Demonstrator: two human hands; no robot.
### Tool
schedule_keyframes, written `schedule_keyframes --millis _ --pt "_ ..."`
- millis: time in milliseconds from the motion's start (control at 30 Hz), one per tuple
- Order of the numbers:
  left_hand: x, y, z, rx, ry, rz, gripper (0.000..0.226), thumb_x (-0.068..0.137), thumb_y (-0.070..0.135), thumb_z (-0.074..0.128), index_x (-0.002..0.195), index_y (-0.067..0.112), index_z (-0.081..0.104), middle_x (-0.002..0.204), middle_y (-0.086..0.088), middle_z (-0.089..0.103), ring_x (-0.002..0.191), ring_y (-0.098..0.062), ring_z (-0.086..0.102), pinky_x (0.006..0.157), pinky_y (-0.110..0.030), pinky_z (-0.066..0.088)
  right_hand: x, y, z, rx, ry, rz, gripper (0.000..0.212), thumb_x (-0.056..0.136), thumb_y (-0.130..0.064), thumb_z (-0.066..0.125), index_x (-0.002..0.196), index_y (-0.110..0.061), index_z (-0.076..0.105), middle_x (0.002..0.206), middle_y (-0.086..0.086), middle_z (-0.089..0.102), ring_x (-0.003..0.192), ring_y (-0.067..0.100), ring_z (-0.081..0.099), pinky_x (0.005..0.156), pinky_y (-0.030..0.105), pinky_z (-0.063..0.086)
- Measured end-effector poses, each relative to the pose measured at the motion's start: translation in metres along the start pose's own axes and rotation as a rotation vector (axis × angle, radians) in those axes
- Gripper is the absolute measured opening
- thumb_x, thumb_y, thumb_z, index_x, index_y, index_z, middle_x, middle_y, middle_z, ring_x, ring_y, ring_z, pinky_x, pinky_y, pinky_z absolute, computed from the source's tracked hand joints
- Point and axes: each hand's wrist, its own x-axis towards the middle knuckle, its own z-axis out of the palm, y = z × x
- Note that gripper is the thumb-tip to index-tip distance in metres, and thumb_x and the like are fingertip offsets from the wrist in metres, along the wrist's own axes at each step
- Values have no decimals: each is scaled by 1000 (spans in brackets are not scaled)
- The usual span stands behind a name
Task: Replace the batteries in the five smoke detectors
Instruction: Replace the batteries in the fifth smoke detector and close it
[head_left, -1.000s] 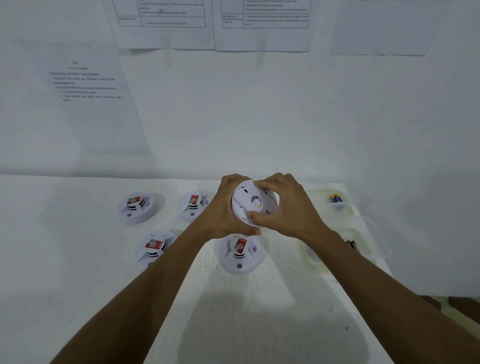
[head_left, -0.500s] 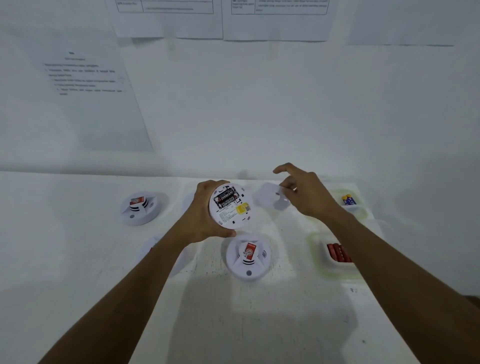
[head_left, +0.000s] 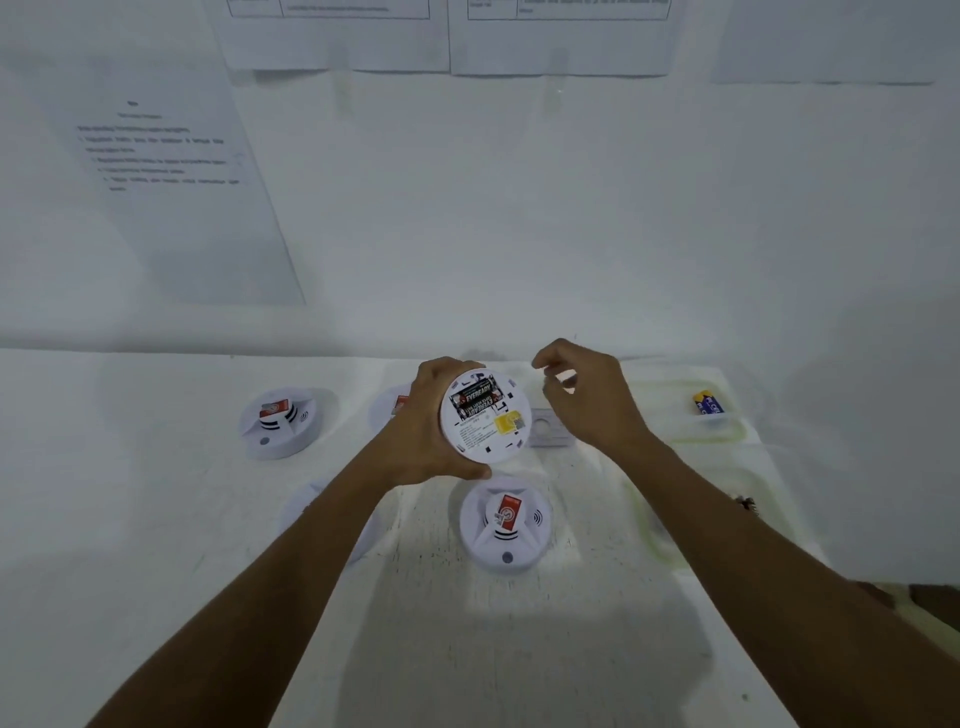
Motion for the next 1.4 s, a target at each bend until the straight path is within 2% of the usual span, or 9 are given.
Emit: schedule_keyframes --millis 167,400,533,567,733,1000,1200,1300,1400 --pt "9 18 19 -13 -32 35 105 42 42 90 130 40 32 137 0 33 127 -13 41 107 -24 41 -26 -36 2 -27 -6 -103 13 80 -21 69 92 -16 69 100 -2 68 92 15 63 81 35 54" --pt "7 45 43 -2 -131 38 96 44 57 80 125 53 29 146 -1 29 138 -18 31 114 -36 34 -52 -43 -13 -153 140 20 23 75 -37 74 92 -22 66 98 -11 62 87 10 59 68 26 47" --pt "4 67 56 12 -124 92 102 40 51 83 113 79 18 136 35 16 140 -17 25 111 -33 35 -67 -49 -28 -232 182 75 30 72 -38 74 90 -23 56 89 -10 59 81 13 55 63 27 42" --pt "4 69 59 7 -115 100 105 40 46 86 110 82 16 137 32 17 140 -17 25 111 -33 35 -70 -51 -31 -247 179 90 32 72 -38 73 90 -23 52 87 -9 57 79 14 54 61 28 40" --pt "1 77 73 6 -81 89 110 40 39 90 134 42 32 147 9 17 131 -13 39 108 -35 42 -82 -59 -43 -303 162 137 42 71 -40 69 92 -24 37 86 -7 53 76 18 52 61 29 37" --pt "-4 86 84 7 -116 120 104 43 37 90 122 65 28 144 12 18 129 -9 37 105 -27 41 -92 -57 -49 -305 177 190 42 68 -39 66 92 -22 35 84 -7 52 76 21 55 61 33 46" --pt "-6 92 85 24 -138 33 114 34 52 84 130 49 24 149 0 19 132 -18 39 110 -42 39 -97 -49 -51 -264 143 128 40 73 -38 67 93 -23 36 84 -6 54 74 19 54 59 29 40" --pt "-4 94 85 30 -142 -9 123 35 45 86 140 29 25 149 -3 19 133 -21 39 111 -44 38 -97 -47 -50 -252 139 106 41 74 -42 68 94 -24 36 86 -5 55 76 19 54 61 30 41" --pt "-5 89 86 27 -146 10 112 40 41 88 132 39 24 148 1 18 131 -15 39 111 -38 38 -95 -46 -52 -239 163 136 41 71 -42 67 93 -23 37 82 -6 56 72 18 56 58 31 46"
